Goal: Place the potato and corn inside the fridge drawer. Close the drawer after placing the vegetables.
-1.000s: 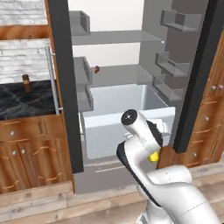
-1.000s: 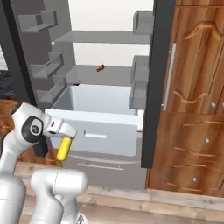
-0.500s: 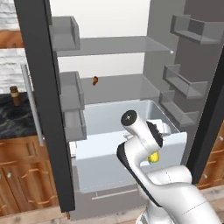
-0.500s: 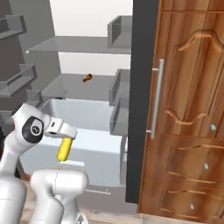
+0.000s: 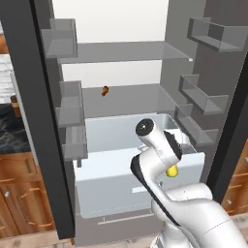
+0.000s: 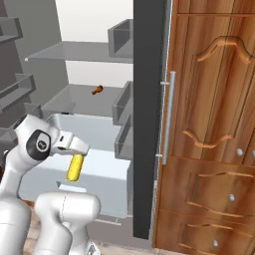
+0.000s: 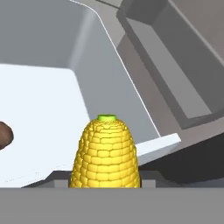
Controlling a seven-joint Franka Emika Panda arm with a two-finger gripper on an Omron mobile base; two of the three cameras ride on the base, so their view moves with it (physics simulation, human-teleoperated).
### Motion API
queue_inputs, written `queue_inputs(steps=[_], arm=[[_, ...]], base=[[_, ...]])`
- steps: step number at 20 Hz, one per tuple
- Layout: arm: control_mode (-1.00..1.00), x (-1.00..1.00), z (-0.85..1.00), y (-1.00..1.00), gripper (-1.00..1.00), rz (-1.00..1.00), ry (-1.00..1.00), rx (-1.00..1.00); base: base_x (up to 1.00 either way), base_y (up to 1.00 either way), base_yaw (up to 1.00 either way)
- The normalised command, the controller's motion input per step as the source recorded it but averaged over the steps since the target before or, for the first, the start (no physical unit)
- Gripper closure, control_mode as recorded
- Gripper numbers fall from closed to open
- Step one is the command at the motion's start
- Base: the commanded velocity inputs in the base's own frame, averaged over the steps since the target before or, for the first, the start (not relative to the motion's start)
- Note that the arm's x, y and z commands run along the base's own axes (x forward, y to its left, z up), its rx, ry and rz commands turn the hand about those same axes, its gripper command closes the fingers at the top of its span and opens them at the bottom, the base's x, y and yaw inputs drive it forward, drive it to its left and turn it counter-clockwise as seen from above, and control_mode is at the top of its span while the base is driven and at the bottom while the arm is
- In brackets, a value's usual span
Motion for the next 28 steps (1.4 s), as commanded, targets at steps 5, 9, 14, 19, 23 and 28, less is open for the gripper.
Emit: queue_inputs(steps=[5,9,14,19,23,28], arm=[[-1.0,0.94,0.93,-0.08,1.0,0.11,0.15,0.03],[-1.0,0.93,0.44,0.06,1.0,0.06,0.32,0.0],[-1.0,0.97,-0.46,0.27,1.0,0.14,0.29,-0.01],[-1.0,0.8,-0.99,0.37,1.0,0.11,0.22,-0.02],[-1.0,0.78,-0.73,0.23,1.0,0.12,0.2,0.0],[-1.0,0.37,-0.77,0.09,1.0,0.14,0.18,0.0]], base=[[0.0,0.0,0.0],[0.0,0.0,0.0],[0.0,0.0,0.0],[0.0,0.0,0.0],[0.0,0.0,0.0],[0.0,0.0,0.0]])
